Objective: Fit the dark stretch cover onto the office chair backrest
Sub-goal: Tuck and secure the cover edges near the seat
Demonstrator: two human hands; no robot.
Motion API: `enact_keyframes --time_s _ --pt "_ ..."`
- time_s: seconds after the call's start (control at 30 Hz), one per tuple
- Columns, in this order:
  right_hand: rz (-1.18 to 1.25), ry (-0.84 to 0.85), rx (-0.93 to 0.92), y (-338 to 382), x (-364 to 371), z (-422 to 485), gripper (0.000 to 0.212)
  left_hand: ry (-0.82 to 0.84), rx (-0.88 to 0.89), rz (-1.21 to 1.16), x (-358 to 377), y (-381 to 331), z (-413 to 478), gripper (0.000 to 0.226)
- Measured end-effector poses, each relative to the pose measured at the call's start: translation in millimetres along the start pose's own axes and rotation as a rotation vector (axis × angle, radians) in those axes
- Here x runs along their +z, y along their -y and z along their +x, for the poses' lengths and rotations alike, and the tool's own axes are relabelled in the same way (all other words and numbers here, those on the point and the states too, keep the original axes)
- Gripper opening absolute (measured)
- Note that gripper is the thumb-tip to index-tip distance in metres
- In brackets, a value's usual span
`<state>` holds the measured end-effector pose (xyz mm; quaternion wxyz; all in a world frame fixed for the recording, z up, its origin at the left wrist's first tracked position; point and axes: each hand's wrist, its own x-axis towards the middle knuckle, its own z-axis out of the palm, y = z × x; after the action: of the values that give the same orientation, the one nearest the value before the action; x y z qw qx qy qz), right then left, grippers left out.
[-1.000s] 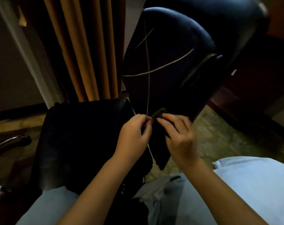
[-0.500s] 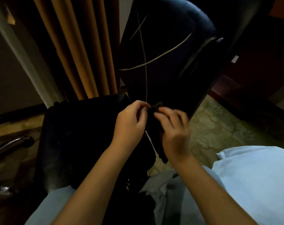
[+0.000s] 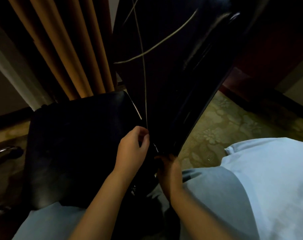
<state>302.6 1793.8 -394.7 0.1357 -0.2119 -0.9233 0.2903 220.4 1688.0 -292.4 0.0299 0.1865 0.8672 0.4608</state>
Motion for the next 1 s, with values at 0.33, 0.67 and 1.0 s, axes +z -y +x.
enact_keyframes --time_s 0.33,0.67,1.0 --pt "0.355 0.018 0.361 27.9 -2.4 -25.0 0.043 0.392 -0.482 -0.231 49.7 58.4 -47.6 0.029" --pt "0.548 -0.083 0.404 7.3 -54.5 -40.0 0.037 -0.116 -0.330 -0.132 81.7 46.3 -22.5 0.019" --pt "0.683 -0.190 0.477 10.5 -45.7 -26.0 0.045 -0.166 -0.091 0.024 143.3 71.7 -33.1 0.008"
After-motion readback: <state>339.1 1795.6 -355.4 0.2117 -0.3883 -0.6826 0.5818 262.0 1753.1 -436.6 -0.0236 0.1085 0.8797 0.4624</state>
